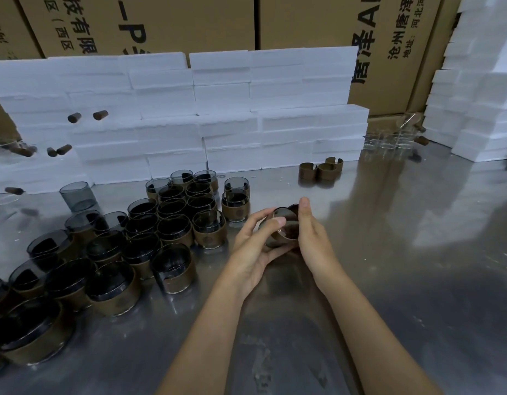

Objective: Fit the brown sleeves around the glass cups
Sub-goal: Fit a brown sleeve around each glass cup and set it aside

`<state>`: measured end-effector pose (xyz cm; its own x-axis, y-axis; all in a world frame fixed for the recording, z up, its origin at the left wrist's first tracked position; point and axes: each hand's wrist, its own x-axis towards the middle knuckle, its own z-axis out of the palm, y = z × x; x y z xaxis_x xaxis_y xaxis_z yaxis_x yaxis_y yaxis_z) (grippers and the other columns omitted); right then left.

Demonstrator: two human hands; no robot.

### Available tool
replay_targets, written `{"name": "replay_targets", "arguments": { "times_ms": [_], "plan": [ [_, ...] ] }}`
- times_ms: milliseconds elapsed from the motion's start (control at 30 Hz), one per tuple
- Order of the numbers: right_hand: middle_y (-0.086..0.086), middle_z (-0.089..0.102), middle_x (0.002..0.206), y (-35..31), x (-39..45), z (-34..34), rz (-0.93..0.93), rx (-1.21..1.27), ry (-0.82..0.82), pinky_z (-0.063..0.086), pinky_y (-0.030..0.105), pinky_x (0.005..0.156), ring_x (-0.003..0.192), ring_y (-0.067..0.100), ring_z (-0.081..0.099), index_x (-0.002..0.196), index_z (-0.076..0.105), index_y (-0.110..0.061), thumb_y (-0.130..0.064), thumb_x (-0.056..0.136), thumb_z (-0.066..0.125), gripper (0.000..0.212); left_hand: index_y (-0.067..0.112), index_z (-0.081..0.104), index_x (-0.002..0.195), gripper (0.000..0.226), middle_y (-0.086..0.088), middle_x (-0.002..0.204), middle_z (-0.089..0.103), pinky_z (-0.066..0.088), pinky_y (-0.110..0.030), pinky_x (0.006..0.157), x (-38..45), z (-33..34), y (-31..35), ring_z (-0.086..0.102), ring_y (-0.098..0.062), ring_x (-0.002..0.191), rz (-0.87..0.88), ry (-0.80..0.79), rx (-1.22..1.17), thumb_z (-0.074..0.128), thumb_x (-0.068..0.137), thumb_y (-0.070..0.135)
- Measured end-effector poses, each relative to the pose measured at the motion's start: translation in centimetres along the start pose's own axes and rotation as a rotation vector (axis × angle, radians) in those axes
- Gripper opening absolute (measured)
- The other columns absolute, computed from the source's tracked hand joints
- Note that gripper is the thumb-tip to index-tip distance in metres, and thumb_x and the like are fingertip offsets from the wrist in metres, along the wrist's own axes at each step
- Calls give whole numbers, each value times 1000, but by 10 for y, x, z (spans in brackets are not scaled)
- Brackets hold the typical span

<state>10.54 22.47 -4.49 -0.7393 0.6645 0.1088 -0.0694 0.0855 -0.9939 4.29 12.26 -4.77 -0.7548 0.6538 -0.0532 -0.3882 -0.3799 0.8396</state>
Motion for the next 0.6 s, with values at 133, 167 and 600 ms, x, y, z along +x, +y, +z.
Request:
{"name": "replay_targets", "arguments": {
  "times_ms": [133, 167, 600],
  "plan": [
    [9, 74, 97, 7, 3, 5, 18, 53, 114, 53, 28, 82, 92, 16, 70, 106, 67, -7, -53, 106, 40, 54, 9, 71, 115, 27, -19, 114, 73, 63, -46, 76, 1, -1, -1, 74, -30, 98, -14, -7, -12, 73, 88, 8],
    [8, 74, 97, 8, 3, 6, 23, 55, 119, 53, 30, 85, 93, 17, 70, 106, 67, -7, -53, 106, 41, 53, 9, 71, 116, 26, -19, 115, 73, 63, -45, 75, 1, 0, -1, 74, -29, 98, -18, -6, -8, 71, 90, 8],
    [-9, 68, 78, -1, -8, 16, -84, 74, 65, 49, 18, 73, 80, 6, 63, 80, 61, -21, -25, 102, 58, 22, 9, 65, 94, 31, -5, 72, 73, 55, -25, 57, 3, 2, 8, 70, -13, 62, -57, 307, -43, 52, 107, 33]
  ]
}}
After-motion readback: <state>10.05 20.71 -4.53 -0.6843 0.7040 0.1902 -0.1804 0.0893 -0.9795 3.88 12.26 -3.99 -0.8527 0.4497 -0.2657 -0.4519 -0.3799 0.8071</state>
